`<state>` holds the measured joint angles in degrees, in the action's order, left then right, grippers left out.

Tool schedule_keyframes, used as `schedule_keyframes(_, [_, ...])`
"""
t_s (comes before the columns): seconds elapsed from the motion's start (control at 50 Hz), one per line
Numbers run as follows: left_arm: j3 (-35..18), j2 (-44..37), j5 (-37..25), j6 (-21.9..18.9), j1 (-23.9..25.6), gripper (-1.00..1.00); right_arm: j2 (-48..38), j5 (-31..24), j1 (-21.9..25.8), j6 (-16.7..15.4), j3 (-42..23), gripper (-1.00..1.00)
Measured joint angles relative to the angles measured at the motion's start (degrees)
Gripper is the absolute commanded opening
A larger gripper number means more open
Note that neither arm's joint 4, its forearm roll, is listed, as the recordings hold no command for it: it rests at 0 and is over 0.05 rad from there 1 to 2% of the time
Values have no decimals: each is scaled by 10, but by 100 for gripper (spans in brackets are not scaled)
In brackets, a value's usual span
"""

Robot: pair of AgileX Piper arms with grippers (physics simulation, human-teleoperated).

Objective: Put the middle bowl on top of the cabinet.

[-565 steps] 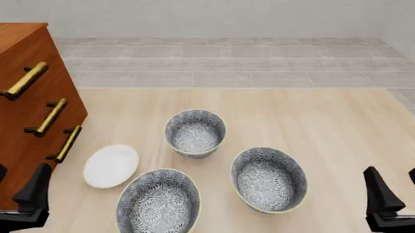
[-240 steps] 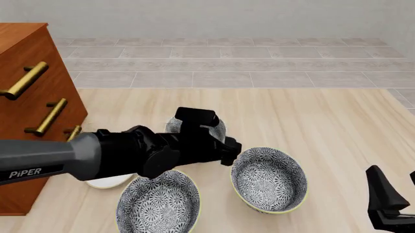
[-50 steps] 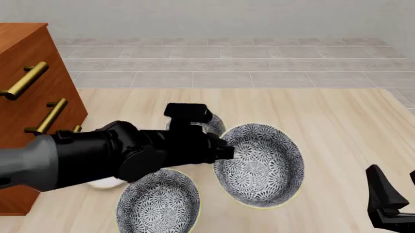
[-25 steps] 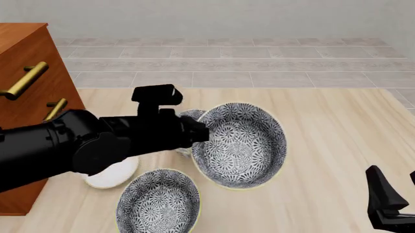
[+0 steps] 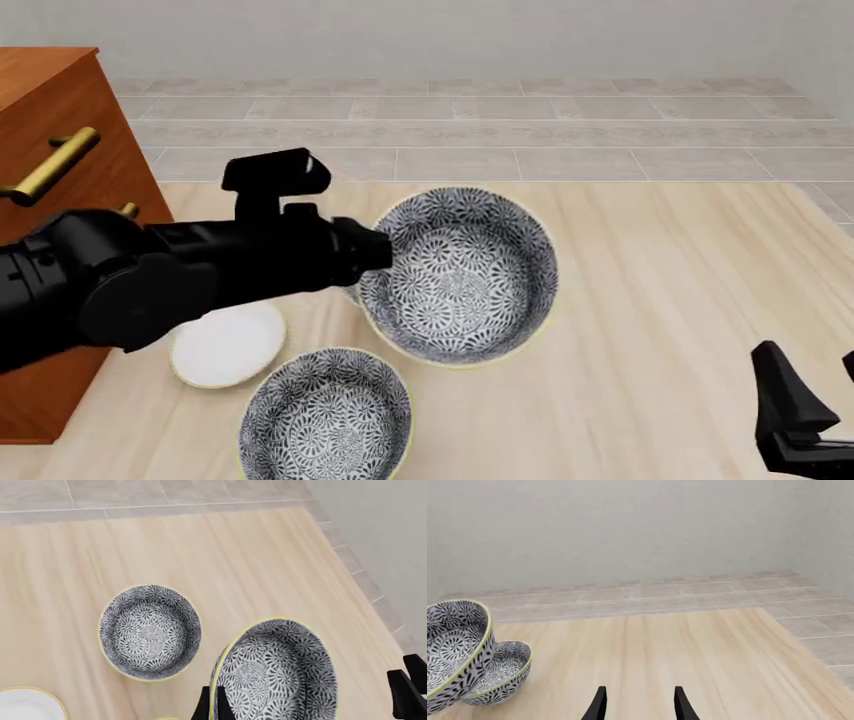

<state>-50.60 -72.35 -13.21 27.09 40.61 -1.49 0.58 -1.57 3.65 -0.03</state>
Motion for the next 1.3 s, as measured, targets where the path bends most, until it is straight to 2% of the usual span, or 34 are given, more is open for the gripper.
schedule_keyframes(0.34, [-10,22,-45,8,-35,-100,-8,6,5,-4,0,100])
schedule_keyframes(0.7, [-35,51,-97,37,-66,-100,-7,6,10,-5,0,100])
schedule_keyframes(1.3, [-95,65,-204,56,-154,-100,-6,6,11,-4,0,100])
